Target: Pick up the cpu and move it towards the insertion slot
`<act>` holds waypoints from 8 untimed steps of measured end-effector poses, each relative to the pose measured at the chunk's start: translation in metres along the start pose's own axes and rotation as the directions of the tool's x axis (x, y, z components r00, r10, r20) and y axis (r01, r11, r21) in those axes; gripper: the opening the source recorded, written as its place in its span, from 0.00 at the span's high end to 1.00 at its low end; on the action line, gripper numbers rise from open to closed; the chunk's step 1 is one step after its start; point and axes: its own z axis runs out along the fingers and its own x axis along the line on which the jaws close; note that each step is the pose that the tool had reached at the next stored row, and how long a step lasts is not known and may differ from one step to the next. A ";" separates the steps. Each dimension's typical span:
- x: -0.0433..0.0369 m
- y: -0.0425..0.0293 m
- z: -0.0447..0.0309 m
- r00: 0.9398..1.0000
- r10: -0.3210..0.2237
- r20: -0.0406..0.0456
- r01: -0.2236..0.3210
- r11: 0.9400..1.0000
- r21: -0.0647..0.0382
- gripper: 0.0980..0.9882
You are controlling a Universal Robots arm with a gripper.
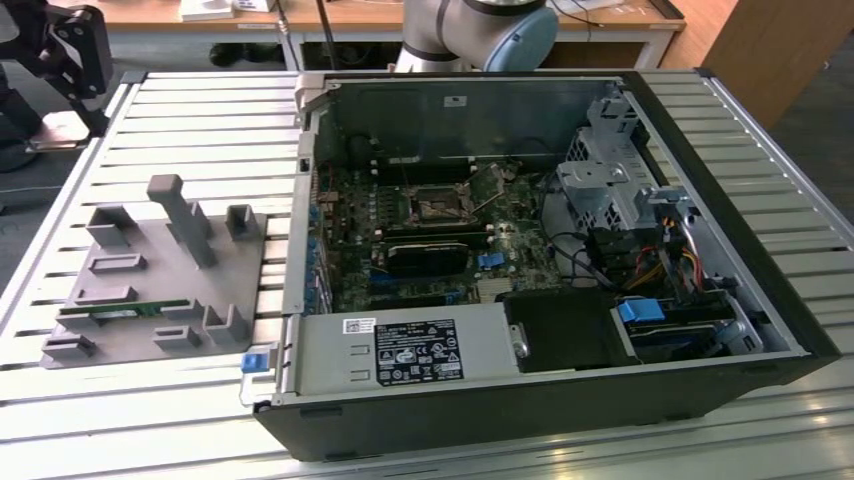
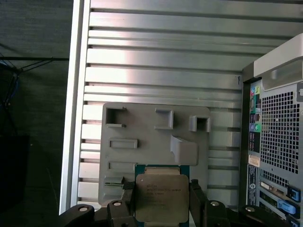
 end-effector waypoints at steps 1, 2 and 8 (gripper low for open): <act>-0.0004 0.0000 0.0000 1.000 0.000 0.000 0.000 1.000 0.000 0.50; -0.0009 -0.0001 0.0000 1.000 0.000 0.000 0.000 1.000 0.000 0.50; -0.0039 -0.0001 0.0000 1.000 0.000 0.000 0.000 1.000 0.000 0.50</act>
